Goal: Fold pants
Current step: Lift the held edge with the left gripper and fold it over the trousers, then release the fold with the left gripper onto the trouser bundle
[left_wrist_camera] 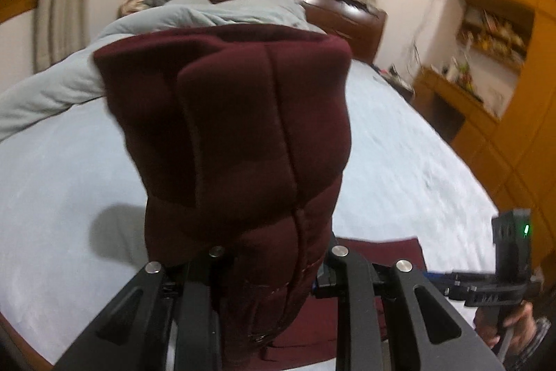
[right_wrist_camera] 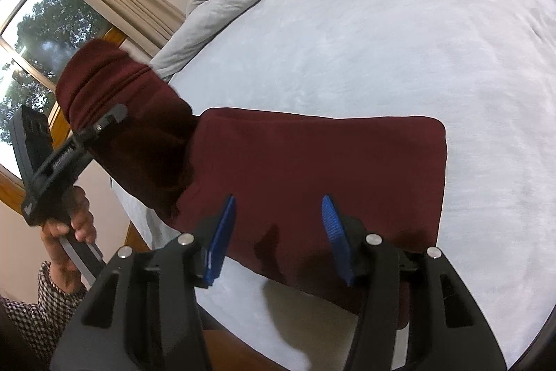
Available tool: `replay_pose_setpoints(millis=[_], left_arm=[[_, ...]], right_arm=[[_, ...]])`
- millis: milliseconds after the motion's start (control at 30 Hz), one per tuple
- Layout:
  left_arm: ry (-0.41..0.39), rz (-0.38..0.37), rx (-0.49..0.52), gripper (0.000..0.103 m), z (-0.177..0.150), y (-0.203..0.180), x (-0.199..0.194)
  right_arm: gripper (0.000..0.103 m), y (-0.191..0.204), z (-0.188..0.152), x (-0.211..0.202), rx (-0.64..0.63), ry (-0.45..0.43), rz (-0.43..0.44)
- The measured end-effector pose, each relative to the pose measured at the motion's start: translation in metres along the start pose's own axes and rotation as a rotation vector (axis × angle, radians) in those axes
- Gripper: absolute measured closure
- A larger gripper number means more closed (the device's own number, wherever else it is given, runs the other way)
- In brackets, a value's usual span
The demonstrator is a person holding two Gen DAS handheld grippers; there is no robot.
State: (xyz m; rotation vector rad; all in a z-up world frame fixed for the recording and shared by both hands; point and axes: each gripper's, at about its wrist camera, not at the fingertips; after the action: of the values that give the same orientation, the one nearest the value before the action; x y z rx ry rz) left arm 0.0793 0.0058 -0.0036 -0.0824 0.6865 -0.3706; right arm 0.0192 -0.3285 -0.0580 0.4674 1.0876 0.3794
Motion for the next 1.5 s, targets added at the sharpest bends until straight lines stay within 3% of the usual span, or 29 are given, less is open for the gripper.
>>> replay_pose_setpoints(millis=[300, 433, 533, 600, 633, 667, 767, 867, 933, 1033, 1133, 1233, 1367, 1500], left_arm=[[0.119, -0.013, 0.221, 0.08, -0.032, -0.072, 0.037], [0.164, 0.026, 0.334, 0.079, -0.055, -0.098, 0.055], [0.198, 0.044, 0.371, 0.071, -0.066, -0.106, 0.063], [0.213, 0.01, 0.353, 0.048, -0.065, -0.109, 0.062], [0.21, -0.034, 0.338, 0.03, -0.062, -0.114, 0.058], [0.205, -0.058, 0.33, 0.019, -0.063, -0.115, 0.051], [0.19, -0.143, 0.325, 0.015, -0.059, -0.118, 0.026], [0.155, -0.157, 0.266, 0.014, -0.049, -0.096, 0.004], [0.151, -0.114, 0.209, 0.013, -0.049, -0.076, -0.005], [0.144, -0.014, 0.151, 0.013, -0.045, -0.044, -0.005], [0.153, 0.012, 0.1, 0.013, -0.047, -0.02, 0.0], [0.175, 0.022, 0.075, 0.013, -0.048, -0.007, 0.015], [0.218, -0.009, 0.053, 0.013, -0.055, 0.004, 0.031], [0.262, -0.021, 0.081, 0.013, -0.065, 0.008, 0.045]], right_arm=[[0.051, -0.021, -0.002, 0.004, 0.049, 0.0, 0.005], [0.05, -0.033, -0.004, 0.01, 0.077, 0.014, 0.002], [0.051, -0.041, -0.007, 0.012, 0.097, 0.021, 0.011], [0.05, -0.044, -0.006, 0.01, 0.107, 0.02, 0.021], [0.049, -0.044, -0.005, 0.009, 0.108, 0.016, 0.02], [0.049, -0.044, -0.004, 0.008, 0.106, 0.011, 0.017], [0.047, -0.043, -0.002, -0.001, 0.106, -0.014, 0.01], [0.047, -0.037, 0.002, -0.016, 0.113, -0.055, 0.06], [0.047, -0.031, 0.006, -0.022, 0.103, -0.063, 0.121], [0.047, -0.014, 0.011, -0.02, 0.118, -0.027, 0.285], [0.047, 0.006, 0.016, -0.006, 0.089, 0.022, 0.383], [0.047, 0.015, 0.019, 0.013, 0.053, 0.059, 0.318], [0.053, -0.002, 0.011, 0.036, 0.079, 0.125, 0.165], [0.057, -0.017, -0.001, 0.043, 0.104, 0.167, 0.171]])
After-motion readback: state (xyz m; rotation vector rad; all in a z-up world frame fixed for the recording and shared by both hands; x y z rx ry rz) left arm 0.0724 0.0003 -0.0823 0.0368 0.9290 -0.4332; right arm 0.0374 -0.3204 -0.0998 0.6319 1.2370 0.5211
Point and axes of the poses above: each gripper's, at about its wrist camera, not at the fingertips, and x roughly the way its jaws point, y to its left, z to its top, and after that the axes turned 4 degrees about x, right-handed
